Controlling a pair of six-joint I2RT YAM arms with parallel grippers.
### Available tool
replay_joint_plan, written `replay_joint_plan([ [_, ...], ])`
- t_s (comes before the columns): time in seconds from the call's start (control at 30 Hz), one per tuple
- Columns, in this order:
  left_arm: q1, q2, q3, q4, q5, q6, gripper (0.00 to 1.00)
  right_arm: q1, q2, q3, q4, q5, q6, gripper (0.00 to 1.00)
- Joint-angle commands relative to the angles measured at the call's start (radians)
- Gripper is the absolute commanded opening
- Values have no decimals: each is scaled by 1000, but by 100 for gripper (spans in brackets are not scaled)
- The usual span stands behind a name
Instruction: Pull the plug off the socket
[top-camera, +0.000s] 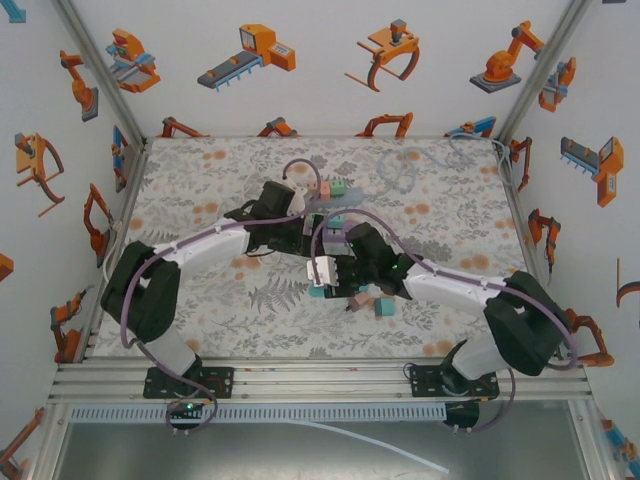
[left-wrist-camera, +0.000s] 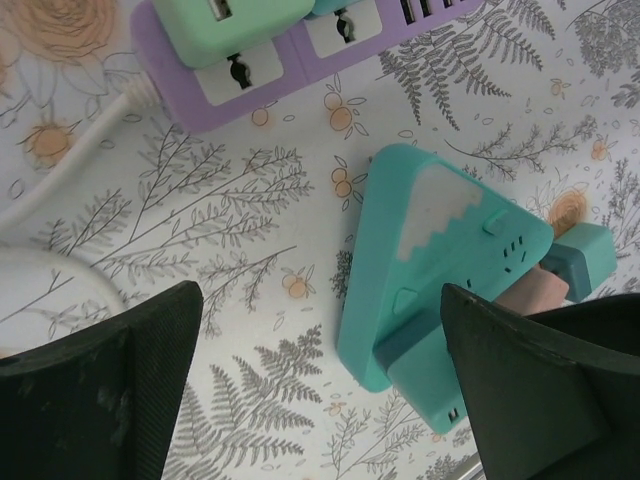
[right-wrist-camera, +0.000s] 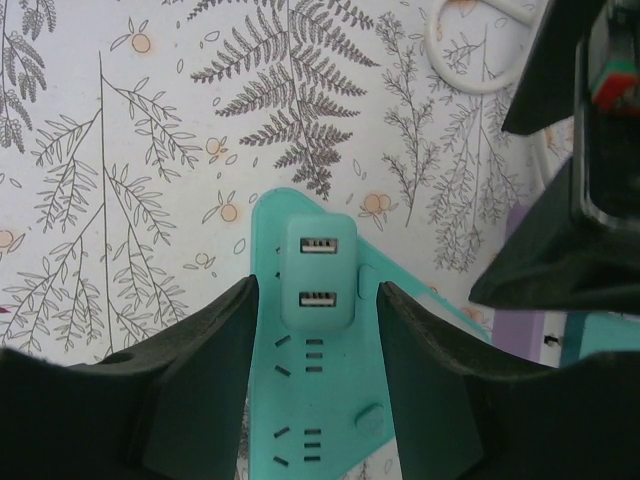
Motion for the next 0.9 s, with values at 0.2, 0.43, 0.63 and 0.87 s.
replay_joint_plan([
  [0.2, -5, 131, 74, -11, 139, -1, 85, -4, 72, 46, 50, -29, -22, 45],
  [0.43, -9, 160, 60, -64, 158, 14, 77, -4, 79, 53, 48, -13, -18, 37],
  [0.63, -28, 187, 66, -155, 103, 67, 75, -4, 73, 63, 38, -6, -18, 35],
  [0.87, -38, 241, 74, -202, 34, 85, 71, -4, 59, 80, 13, -11, -9, 30],
])
